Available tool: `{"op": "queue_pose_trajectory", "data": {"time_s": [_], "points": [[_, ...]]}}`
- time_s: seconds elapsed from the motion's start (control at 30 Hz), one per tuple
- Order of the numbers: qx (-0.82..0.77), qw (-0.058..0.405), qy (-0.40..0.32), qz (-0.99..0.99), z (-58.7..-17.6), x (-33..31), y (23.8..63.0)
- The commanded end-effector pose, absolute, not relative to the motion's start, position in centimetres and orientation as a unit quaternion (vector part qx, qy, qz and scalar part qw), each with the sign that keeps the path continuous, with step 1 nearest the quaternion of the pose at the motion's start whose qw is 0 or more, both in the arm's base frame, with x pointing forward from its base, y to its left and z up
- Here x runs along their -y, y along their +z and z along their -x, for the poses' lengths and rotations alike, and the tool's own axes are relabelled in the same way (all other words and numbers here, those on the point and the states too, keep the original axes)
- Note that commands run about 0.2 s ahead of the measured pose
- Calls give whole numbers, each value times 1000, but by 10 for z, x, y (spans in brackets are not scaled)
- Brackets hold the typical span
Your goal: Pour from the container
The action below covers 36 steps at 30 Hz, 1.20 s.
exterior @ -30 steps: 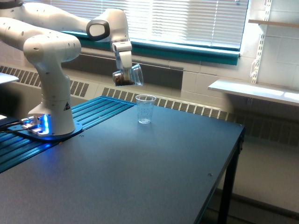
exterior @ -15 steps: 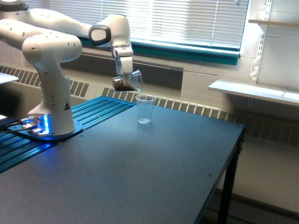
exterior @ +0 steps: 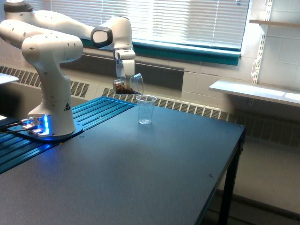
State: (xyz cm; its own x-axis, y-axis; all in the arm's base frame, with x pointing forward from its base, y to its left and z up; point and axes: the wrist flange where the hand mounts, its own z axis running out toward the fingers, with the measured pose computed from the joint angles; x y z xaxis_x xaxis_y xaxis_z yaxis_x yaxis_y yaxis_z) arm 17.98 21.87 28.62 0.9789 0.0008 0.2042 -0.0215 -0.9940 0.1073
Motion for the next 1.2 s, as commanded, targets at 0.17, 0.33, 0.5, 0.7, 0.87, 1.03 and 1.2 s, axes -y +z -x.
{"op": "queue_pose_trajectory", "data": {"time_s": [0.17,0.33,0.5,0.7,0.87,1.03,1.2], "points": [[-24,61,93,-994,-186,-221,279],[-32,61,95,-993,-191,-230,280],[-42,64,97,-992,-193,-238,282],[-46,71,97,-992,-195,-241,281],[-55,78,94,-991,-197,-244,282],[-59,79,94,-991,-199,-245,284],[-65,84,92,-990,-201,-247,285]]}}
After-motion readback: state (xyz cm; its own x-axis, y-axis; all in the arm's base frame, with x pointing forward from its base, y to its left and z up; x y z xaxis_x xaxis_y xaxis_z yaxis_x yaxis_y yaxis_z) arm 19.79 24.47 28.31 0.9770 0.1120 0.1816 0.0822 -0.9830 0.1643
